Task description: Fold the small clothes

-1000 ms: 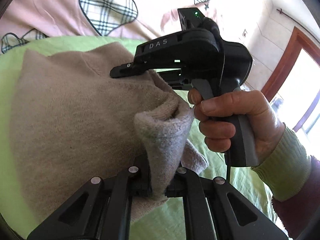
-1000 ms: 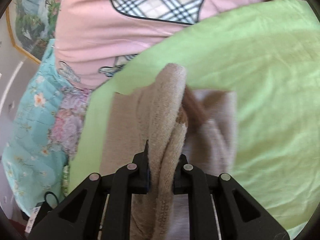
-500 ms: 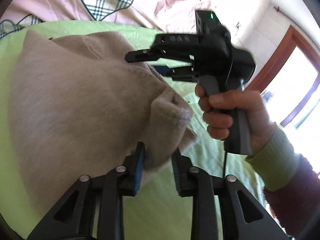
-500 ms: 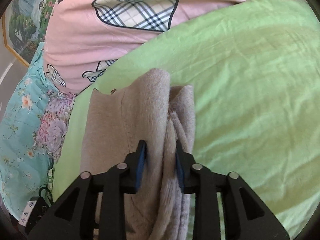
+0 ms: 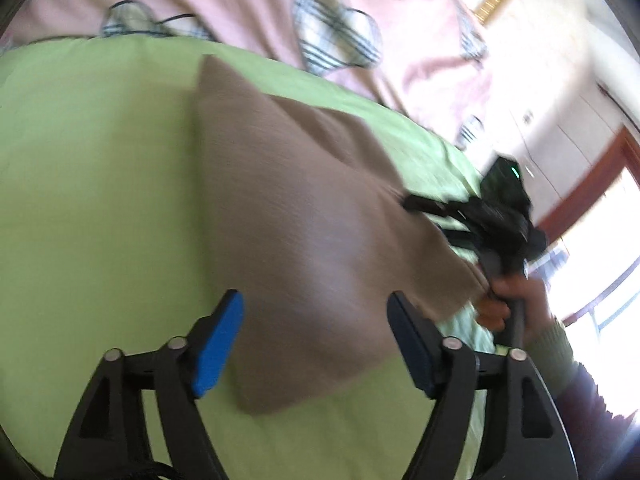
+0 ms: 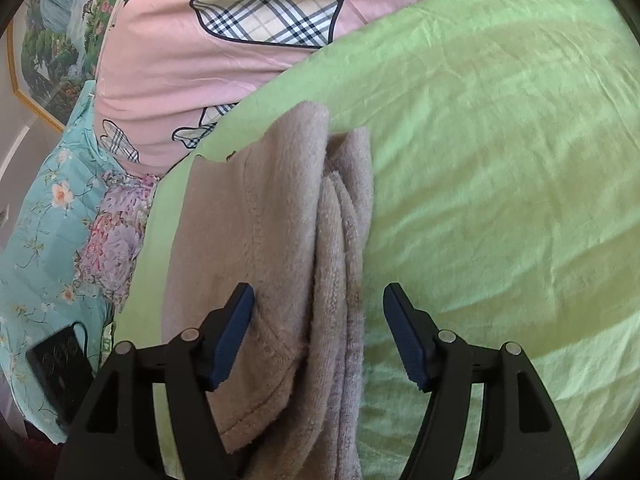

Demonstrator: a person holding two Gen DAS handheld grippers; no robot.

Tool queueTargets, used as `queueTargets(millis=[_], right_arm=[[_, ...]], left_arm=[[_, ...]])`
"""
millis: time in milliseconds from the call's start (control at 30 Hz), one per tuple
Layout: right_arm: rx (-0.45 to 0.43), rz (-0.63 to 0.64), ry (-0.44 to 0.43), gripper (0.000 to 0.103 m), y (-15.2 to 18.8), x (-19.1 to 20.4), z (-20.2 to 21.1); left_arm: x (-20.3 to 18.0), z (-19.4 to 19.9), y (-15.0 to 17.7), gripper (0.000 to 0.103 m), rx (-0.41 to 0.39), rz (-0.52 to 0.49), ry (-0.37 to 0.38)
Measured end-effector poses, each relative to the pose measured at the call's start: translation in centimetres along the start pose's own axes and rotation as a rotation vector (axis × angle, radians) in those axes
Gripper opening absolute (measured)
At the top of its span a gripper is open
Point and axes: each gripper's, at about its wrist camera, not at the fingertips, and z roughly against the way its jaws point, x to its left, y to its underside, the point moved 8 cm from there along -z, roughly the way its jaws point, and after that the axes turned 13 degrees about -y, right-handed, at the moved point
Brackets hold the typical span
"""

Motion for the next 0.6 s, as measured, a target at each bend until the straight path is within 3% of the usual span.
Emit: queueTargets(millis=[167, 267, 367, 400, 433, 533, 600], right_arm=[[0.042, -0.015, -0.018, 0.070, 0.2, -0.4, -1.4], [0.049, -0.013, -0.030, 0.072, 0.0, -0.3, -2.3], [0.067, -0.021, -0.049, 0.072, -0.1, -0.2, -3.2], [0.072, -0.029, -0.062, 0.072, 0.0, -0.2, -3.5], [0.084, -0.042, -0.079, 0.069, 0.1, -0.2, -3.9], [0.099, -0.089, -0.107, 0.049, 0.6, -0.3, -4.6], [0.086, -0.089, -0.100, 0.044, 0.8, 0.1, -4.4]], left_arm=[[3.3, -3.0, -2.5, 0.078, 0.031, 0.096, -0.036], [4.0, -6.0, -3.7, 0.085, 0.112, 0.156, 0.049], [3.5, -8.4, -4.8, 0.085, 0.159, 0.178, 0.124], [3.1, -9.2, -5.2, 0.080, 0.158, 0.162, 0.133], [2.8, -9.6, -5.4, 0.065, 0.159, 0.149, 0.143], [2.0, -10.6, -5.4, 0.050, 0.174, 0.125, 0.125], [1.7, -9.7, -5.4, 0.046, 0.152, 0.097, 0.124]])
